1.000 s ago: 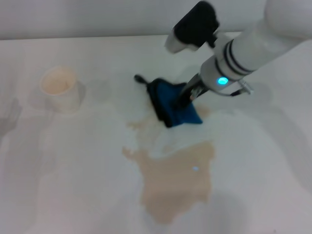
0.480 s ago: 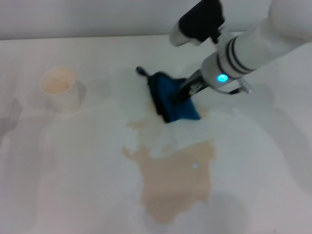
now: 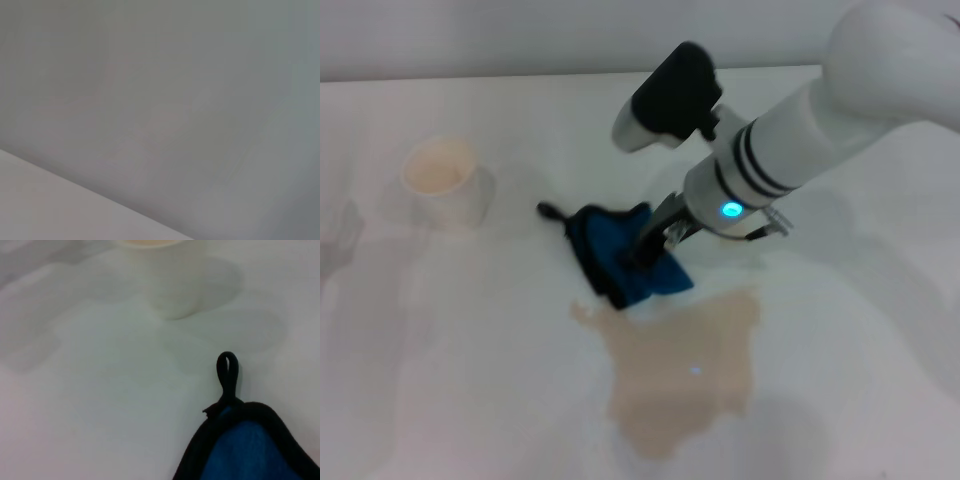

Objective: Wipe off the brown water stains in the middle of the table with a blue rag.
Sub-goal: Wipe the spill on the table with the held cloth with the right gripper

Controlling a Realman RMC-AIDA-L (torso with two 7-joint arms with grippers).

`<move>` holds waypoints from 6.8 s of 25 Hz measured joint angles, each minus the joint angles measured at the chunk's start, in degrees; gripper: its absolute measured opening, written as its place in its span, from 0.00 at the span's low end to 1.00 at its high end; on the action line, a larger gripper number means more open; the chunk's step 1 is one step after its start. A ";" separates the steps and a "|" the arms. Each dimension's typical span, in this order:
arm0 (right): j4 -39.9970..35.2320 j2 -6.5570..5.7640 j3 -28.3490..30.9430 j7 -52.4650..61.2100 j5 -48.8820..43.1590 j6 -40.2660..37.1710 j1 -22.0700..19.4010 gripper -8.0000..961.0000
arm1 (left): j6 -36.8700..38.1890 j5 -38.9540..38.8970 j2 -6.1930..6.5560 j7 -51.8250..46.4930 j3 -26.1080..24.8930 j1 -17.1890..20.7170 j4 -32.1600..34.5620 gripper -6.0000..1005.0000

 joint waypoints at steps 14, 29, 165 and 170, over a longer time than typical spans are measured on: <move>-0.28 -0.21 -2.21 -0.10 2.38 4.36 -1.42 0.15 | 0.14 0.00 0.00 0.00 -0.01 -0.07 0.00 0.86; 1.37 -2.60 25.83 -0.10 -17.89 -3.55 -6.33 0.15 | 0.13 0.00 0.05 0.00 -0.01 0.33 0.77 0.86; -23.73 -0.26 -2.90 -29.93 9.96 -7.21 -28.78 0.10 | 1.80 -0.88 -0.10 0.00 -0.08 -1.73 2.46 0.86; -22.85 -0.40 -4.78 -41.91 20.12 -11.79 -30.55 0.10 | 1.81 -0.88 -0.10 0.00 -0.08 -1.75 2.68 0.86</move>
